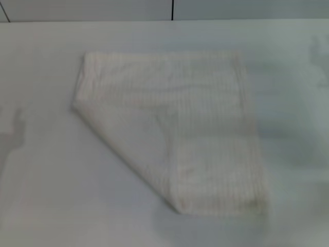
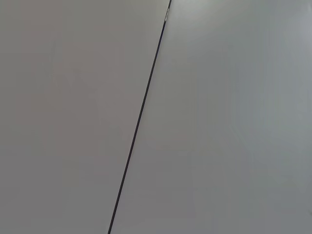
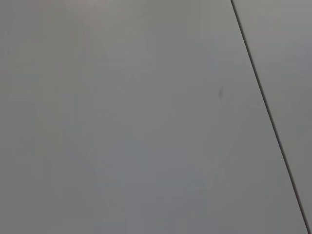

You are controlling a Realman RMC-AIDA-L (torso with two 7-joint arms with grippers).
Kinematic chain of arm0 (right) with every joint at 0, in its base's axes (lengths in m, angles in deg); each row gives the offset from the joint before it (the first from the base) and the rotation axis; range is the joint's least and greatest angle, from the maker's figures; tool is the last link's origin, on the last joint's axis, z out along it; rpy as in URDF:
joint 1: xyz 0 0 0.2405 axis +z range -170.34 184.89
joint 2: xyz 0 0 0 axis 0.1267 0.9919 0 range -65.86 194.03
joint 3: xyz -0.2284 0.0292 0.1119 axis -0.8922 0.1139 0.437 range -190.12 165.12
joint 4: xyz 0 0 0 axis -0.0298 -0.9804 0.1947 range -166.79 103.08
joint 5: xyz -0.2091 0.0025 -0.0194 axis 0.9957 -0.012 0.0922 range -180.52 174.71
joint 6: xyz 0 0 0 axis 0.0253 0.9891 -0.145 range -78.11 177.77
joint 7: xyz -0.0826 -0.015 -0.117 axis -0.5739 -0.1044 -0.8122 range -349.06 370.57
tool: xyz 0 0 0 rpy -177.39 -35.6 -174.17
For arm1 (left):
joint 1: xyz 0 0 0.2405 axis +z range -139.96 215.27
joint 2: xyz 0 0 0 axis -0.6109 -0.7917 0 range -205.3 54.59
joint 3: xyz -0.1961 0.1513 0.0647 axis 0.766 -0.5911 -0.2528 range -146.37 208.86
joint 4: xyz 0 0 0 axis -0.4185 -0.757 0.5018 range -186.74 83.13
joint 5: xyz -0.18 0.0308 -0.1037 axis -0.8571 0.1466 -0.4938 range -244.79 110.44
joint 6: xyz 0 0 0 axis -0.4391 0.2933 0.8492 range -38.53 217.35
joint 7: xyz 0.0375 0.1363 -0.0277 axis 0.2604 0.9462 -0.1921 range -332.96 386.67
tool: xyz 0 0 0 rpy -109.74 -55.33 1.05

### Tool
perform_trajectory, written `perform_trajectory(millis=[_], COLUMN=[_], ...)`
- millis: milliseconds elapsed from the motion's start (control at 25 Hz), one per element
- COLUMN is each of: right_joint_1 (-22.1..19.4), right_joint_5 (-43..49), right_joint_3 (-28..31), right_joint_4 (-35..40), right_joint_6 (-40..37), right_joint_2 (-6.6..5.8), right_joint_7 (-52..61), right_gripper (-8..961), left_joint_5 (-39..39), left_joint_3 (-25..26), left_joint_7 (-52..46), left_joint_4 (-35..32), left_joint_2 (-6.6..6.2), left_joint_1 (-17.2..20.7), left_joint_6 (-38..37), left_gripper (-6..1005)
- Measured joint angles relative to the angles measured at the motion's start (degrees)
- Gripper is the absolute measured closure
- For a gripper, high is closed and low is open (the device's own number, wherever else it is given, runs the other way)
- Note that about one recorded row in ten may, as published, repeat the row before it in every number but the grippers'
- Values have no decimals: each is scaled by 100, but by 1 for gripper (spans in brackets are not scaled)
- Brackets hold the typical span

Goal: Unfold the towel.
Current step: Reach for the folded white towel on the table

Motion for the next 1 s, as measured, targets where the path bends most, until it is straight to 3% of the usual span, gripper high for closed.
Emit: perform_trajectory(millis=[680,840,960,1000], right_joint_1=[218,169,21,6], right_joint_5=[-294,492,1801,2498], right_joint_3=[-45,-464,-769,-847], right_joint_4=[-189,153,1273,1703], right_joint_6=[-92,99,782,1048], right_joint_2=[19,-50,-196,-303], right_joint_7=[133,563,1935,2646], right_gripper=[664,677,686,689], left_joint_5=[-28,48,219,306], left_joint_3=[180,165,118,115], left_joint_7=[43,46,47,47], left_joint_4=[47,25,-88,-140], left_joint_2=[19,10,-8,-11], left_joint_1=[-288,-290,-298,-303], left_joint_6=[71,134,147,150], left_gripper=[535,536,536,536])
